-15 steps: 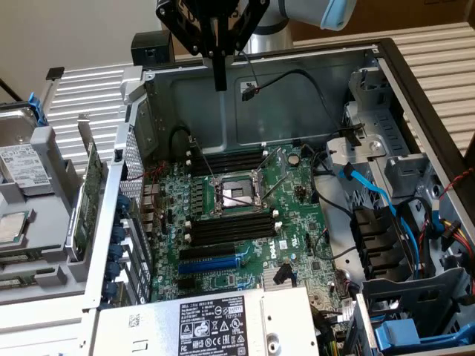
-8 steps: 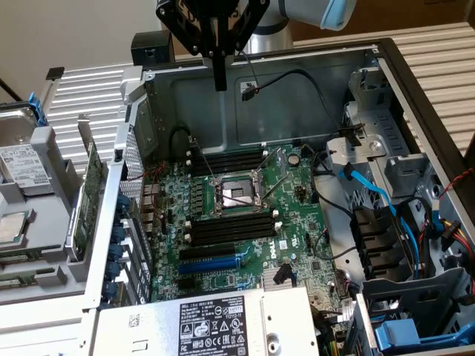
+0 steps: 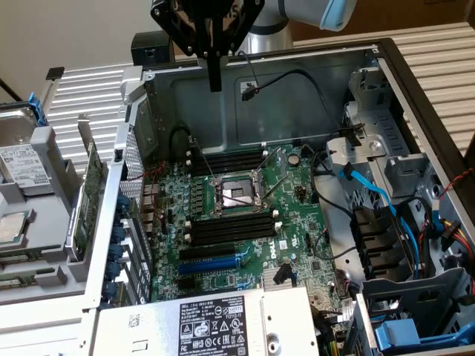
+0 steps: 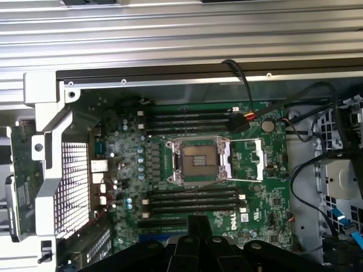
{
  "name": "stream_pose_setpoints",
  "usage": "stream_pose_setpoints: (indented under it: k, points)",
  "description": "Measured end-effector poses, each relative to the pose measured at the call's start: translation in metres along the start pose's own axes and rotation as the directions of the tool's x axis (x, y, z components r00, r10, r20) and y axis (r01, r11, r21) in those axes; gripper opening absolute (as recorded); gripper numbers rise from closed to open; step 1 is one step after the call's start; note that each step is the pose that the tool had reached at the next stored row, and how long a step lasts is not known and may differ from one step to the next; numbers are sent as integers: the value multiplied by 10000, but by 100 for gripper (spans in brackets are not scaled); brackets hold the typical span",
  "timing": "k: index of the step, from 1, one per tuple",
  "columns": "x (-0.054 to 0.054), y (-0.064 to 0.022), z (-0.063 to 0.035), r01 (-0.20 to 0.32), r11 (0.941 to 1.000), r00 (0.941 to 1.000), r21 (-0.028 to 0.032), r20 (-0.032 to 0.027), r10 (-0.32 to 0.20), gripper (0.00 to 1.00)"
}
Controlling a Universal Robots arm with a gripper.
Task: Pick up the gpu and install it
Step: 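Reach for the gpu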
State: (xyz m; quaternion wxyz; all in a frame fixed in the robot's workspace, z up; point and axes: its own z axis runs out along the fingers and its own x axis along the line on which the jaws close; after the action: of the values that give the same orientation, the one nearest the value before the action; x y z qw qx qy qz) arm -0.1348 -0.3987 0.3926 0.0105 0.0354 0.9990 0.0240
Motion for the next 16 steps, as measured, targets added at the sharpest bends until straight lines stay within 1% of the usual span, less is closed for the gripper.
stream_pose_setpoints:
  k: [16]
  points:
    - [726,-50,-16,-1,10000,10000,0,2,1,11]
